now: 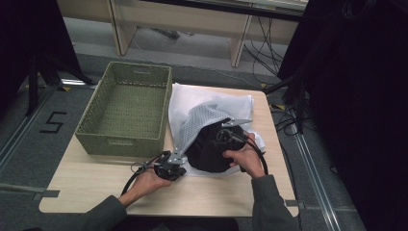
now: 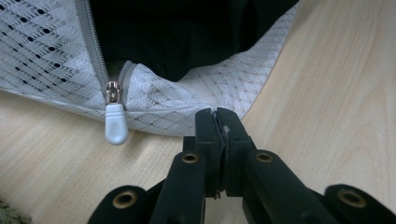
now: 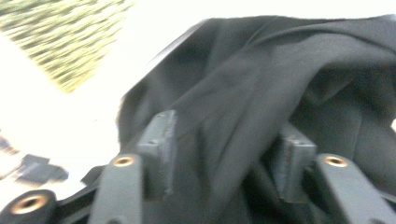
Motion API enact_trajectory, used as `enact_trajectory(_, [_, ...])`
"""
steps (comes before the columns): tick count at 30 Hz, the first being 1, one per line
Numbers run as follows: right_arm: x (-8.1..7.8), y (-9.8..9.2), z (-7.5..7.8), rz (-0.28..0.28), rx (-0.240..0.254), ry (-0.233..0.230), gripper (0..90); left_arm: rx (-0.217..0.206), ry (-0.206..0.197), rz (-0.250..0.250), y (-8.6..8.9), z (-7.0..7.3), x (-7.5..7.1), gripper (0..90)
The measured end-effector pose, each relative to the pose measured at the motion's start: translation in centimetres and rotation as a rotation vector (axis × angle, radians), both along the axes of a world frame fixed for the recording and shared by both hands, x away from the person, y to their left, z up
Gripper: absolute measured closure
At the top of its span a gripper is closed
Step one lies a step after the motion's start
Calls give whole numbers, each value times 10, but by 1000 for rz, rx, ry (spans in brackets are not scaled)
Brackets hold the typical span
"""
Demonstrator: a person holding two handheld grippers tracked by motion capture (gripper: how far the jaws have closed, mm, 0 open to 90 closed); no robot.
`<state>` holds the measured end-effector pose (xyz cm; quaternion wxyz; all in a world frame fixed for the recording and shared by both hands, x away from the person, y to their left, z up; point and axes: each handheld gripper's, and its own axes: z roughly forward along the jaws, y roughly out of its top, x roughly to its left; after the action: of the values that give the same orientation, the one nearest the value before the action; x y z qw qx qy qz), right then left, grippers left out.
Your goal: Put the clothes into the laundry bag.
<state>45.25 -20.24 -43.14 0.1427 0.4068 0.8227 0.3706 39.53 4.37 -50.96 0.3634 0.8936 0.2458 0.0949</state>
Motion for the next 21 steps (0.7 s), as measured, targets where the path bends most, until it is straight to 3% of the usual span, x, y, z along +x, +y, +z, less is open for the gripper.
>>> enact_trajectory(2, [-14,-5,8,17,-7,24,440,-4,1,1,0,0,0,875])
enact_trajectory(3, [-20,-7,8,23,11,-32,427,-3,2,2,0,0,0,875])
enact_trajectory(4, [-28,-10,13,45,-1,17,415,-6,5,5,0,0,0,875])
enact_trajectory(5, [-36,-11,12,45,19,19,408,-11,13,13,0,0,0,875])
enact_trajectory(7, [-50,-14,7,70,7,40,392,-4,7,5,0,0,0,875])
enact_trajectory(8, [-56,-14,4,82,3,60,382,-5,17,12,0,0,0,875])
enact_trajectory(9, [-59,-13,-3,98,4,49,376,-4,17,10,0,0,0,875])
enact_trajectory(10, [-63,-12,-6,102,-5,76,372,-2,18,9,1,0,0,875])
enact_trajectory(11, [-64,-9,-14,119,-24,64,367,-2,18,10,0,0,0,875])
enact_trajectory(14, [-63,2,-30,128,-35,145,336,-6,24,2,1,0,3,876])
enact_trajectory(15, [-59,6,-40,121,-59,130,336,-15,40,9,1,0,3,877])
enact_trajectory(16, [-57,10,-46,118,-90,161,337,-19,39,8,1,0,3,877])
enact_trajectory(17, [-53,16,-53,104,-120,185,354,-12,32,6,1,0,3,877])
enact_trajectory(18, [-49,18,-57,109,-141,153,397,-3,20,-1,1,0,3,877])
enact_trajectory(19, [-44,20,-61,101,-175,116,479,-5,22,3,1,0,3,877])
enact_trajectory(20, [-40,21,-61,99,-199,127,567,9,22,-12,2,1,3,877])
enact_trajectory(21, [-35,22,-60,84,-199,109,696,31,17,-31,3,2,4,877])
